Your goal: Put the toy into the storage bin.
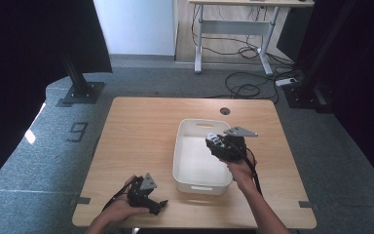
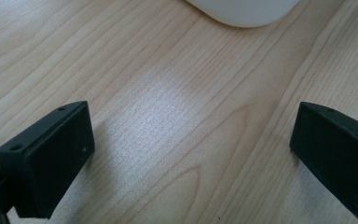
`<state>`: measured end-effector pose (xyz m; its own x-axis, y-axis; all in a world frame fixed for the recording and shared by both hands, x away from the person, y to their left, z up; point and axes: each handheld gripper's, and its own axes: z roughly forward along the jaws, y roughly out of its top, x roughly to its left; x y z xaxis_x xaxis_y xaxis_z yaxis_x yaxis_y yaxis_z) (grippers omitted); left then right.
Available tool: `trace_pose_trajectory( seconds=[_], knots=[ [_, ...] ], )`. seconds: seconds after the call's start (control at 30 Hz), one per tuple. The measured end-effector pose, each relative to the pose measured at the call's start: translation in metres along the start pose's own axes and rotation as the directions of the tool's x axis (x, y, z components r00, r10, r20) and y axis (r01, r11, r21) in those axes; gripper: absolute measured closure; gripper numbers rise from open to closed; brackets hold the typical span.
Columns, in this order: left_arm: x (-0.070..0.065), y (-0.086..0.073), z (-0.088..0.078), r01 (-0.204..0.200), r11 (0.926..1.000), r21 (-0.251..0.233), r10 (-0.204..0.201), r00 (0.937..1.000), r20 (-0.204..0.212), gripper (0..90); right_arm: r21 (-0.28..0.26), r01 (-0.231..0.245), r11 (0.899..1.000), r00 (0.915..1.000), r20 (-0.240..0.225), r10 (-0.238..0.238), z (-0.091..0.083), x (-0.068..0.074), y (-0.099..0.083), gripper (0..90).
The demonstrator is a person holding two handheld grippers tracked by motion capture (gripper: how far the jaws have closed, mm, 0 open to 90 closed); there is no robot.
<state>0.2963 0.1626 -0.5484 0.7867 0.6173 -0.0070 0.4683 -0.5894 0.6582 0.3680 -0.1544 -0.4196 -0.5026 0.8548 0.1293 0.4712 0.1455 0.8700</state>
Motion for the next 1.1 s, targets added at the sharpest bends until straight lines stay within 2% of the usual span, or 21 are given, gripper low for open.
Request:
trace_pose_trajectory(
  seconds=[1.1],
  knots=[
    [0.0, 0.0, 0.0, 0.0, 1.0, 0.0, 0.0, 1.0, 0.0, 0.0, 0.022, 0.038, 0.999, 0.9993, -0.009, -0.037, 0.017, 0.018, 0.006, 50.0]
  ],
)
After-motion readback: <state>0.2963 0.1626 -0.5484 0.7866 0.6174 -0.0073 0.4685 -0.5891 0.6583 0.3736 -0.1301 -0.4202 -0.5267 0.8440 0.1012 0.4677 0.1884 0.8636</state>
